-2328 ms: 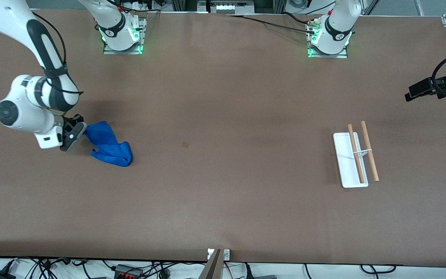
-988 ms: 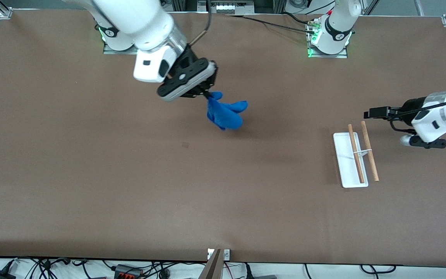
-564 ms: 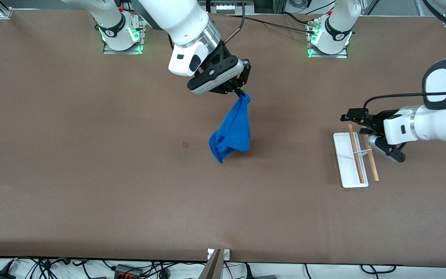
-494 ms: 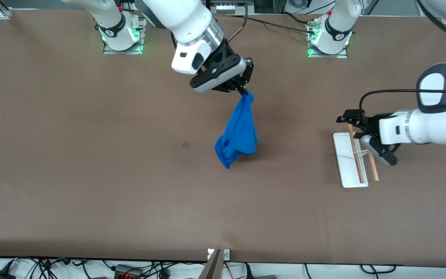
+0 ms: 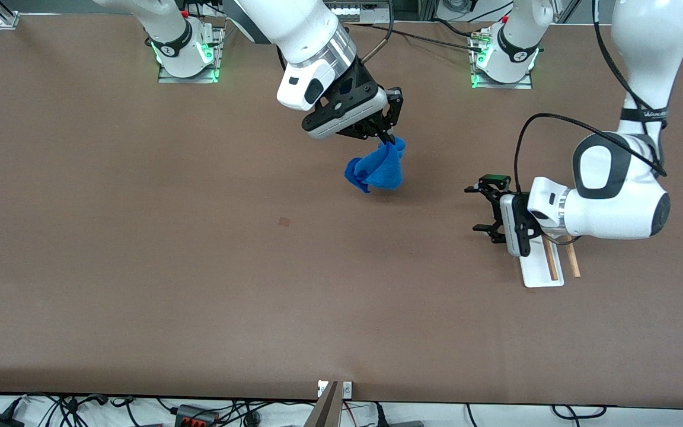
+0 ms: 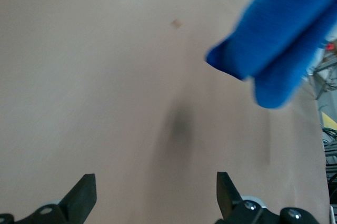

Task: Pass towel and hang on rack
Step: 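Grasp the hanging towel with the left gripper beside the right gripper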

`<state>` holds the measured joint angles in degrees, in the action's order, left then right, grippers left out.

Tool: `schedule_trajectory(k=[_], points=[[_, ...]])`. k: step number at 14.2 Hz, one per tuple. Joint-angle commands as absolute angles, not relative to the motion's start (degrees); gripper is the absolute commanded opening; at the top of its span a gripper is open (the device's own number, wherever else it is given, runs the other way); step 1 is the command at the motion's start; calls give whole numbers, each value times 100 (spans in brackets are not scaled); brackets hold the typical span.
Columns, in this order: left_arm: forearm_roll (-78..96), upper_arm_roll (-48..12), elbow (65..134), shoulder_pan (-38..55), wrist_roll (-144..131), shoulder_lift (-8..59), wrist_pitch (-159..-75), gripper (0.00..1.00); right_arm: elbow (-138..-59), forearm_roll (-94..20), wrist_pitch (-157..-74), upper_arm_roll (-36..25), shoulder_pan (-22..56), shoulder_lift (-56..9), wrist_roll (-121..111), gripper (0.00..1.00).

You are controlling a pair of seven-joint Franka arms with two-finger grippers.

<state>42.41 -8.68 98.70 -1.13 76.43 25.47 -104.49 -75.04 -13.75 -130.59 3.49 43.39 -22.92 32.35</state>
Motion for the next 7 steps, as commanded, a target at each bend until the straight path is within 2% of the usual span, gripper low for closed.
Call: schedule_trajectory(k=[1,7], points=[[4981,-1037,10326,-176,8672,2470,-10634,100,-7339,-1406,-13061,272,4430,-2364,3357,0],[5669,-1651,10565,-176,9659,2470,-11231,100,-7339,-1345,-13052,272,4447,-2355,3357,0]])
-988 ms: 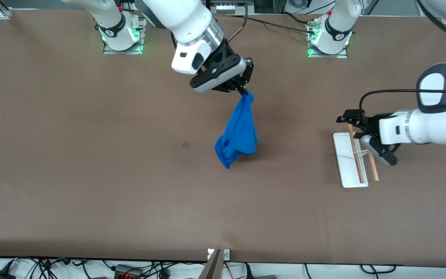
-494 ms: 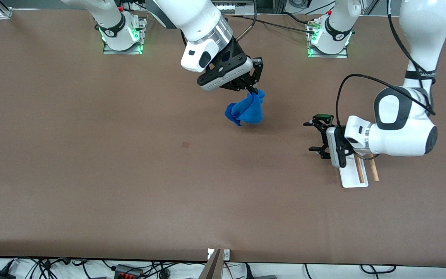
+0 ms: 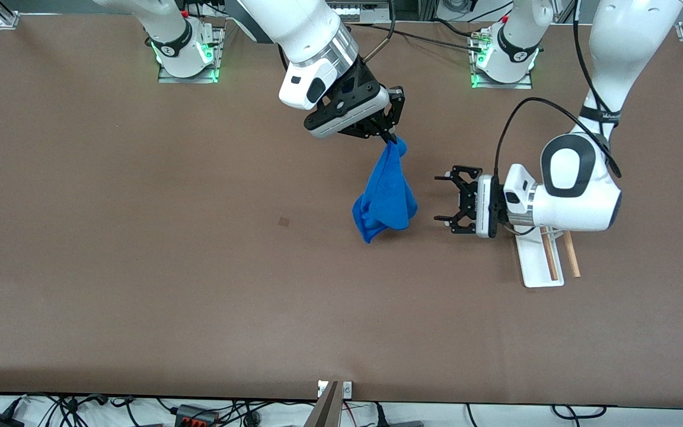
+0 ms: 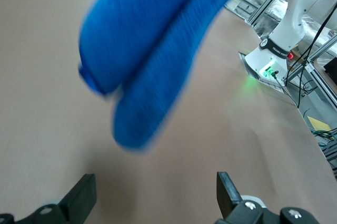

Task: Pass towel and hang on rack
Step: 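Grasp the hanging towel with the left gripper beside the right gripper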

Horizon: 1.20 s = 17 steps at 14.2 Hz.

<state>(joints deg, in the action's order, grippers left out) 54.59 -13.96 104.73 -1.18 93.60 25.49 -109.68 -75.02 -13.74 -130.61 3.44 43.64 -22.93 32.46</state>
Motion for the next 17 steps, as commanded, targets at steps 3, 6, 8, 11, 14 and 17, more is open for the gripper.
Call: schedule_trajectory(k=[3,6,8,11,14,17], points=[[5792,-1933,10573,-176,9861,2496,-11610,99,-7348,-1345,-13043,272,4447,-2355,3357,0],[5897,-2048,10573,-176,9984,2584,-11637,99,-7348,-1345,-13034,272,4447,-2355,3349,0],[5915,-2057,10626,-176,10019,2593,-11637,99,-7348,-1345,-13025,272,4447,-2355,3349,0],[6002,-2249,10810,-245,10115,2523,-11628,98,-7356,-1345,-13025,272,4447,-2355,3349,0],[6291,-2294,10898,-220,10607,2514,-11645,94,-7365,-1345,-13008,272,4456,-2355,3349,0],[6398,-2311,10898,-176,10635,2540,-11847,94,-7392,-1345,-13008,272,4456,-2355,3349,0]])
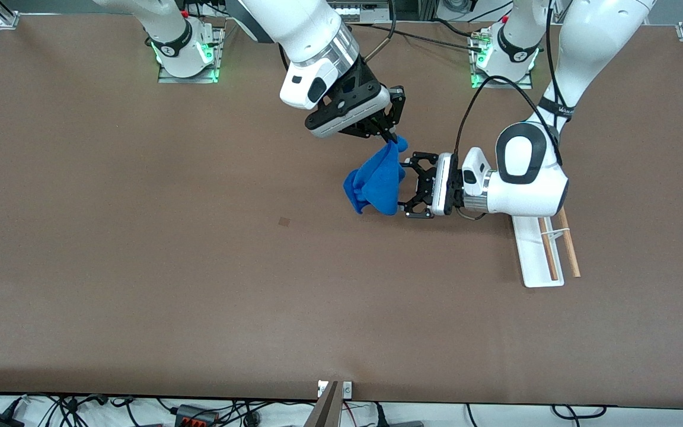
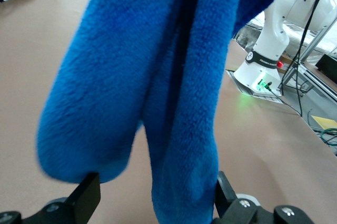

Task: Pass towel and hang on rack
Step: 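Grasp the hanging towel with the left gripper beside the right gripper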

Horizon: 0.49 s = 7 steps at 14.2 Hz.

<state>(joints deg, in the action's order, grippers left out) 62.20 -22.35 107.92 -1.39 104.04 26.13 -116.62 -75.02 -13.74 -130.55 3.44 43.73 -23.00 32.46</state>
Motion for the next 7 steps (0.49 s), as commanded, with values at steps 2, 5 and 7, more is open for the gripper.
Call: schedule_trajectory(k=[2,5,7], points=[[6398,-2338,10898,-176,10644,2558,-11848,93,-7409,-1345,-13017,272,4456,-2355,3349,0],[6398,-2347,10899,-158,10740,2584,-11865,81,-7409,-1345,-13008,272,4456,-2355,3349,0],[6407,-2347,10890,-79,10784,2628,-11961,51,-7418,-1345,-13008,272,4456,-2355,3349,0]])
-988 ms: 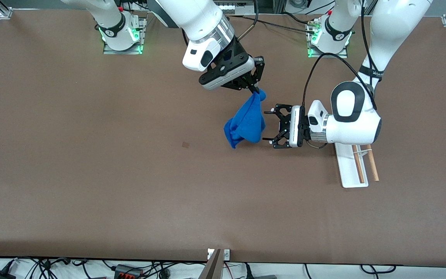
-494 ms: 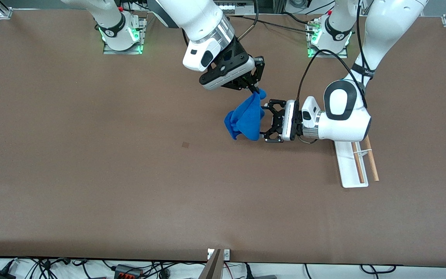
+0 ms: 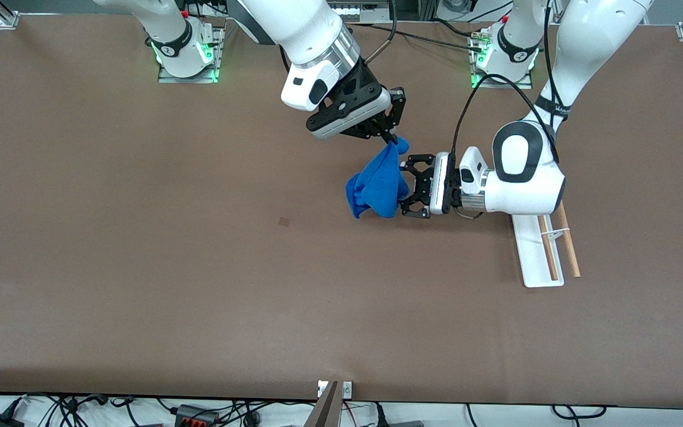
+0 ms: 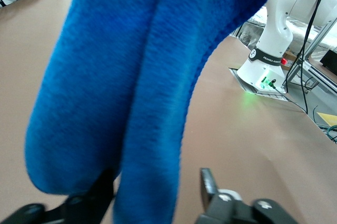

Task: Pass towel and hang on rack

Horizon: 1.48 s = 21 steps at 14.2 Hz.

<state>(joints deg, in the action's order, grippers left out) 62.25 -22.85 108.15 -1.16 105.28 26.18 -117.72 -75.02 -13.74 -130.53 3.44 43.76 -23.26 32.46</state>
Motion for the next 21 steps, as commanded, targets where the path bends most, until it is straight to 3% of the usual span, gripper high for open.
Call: schedule_trajectory(k=[1,2,3,7,8,9,12,18,21], points=[[6407,-2347,10881,-79,10784,2645,-11971,29,-7418,-1345,-13008,272,4456,-2355,3349,0],[6407,-2347,10872,-79,10784,2680,-11971,12,-7418,-1345,-13008,272,4456,-2355,3340,0],[6416,-2347,10872,-97,10767,2681,-11971,1,-7418,-1336,-13008,272,4456,-2355,3340,0],[6338,-2268,10741,-132,10102,2593,-11979,1,-7418,-1345,-13008,272,4456,-2355,3340,0],[6189,-2259,10723,-141,9838,2532,-11971,1,-7418,-1345,-13008,272,4447,-2355,3340,31],[5866,-2259,10714,-167,9522,2392,-11971,1,-7427,-1319,-12990,255,4465,-2347,3349,99],[4899,-2259,10696,-465,8363,1883,-11813,1,-7418,-1012,-12614,229,4447,-2251,3357,100],[3158,-2259,10249,-1264,5681,1328,-10505,1,-7383,-47,-11402,132,4359,-1838,3357,100],[2603,-2250,10081,-1563,5116,1327,-10161,1,-7392,176,-10558,-420,4351,-1697,3357,100]])
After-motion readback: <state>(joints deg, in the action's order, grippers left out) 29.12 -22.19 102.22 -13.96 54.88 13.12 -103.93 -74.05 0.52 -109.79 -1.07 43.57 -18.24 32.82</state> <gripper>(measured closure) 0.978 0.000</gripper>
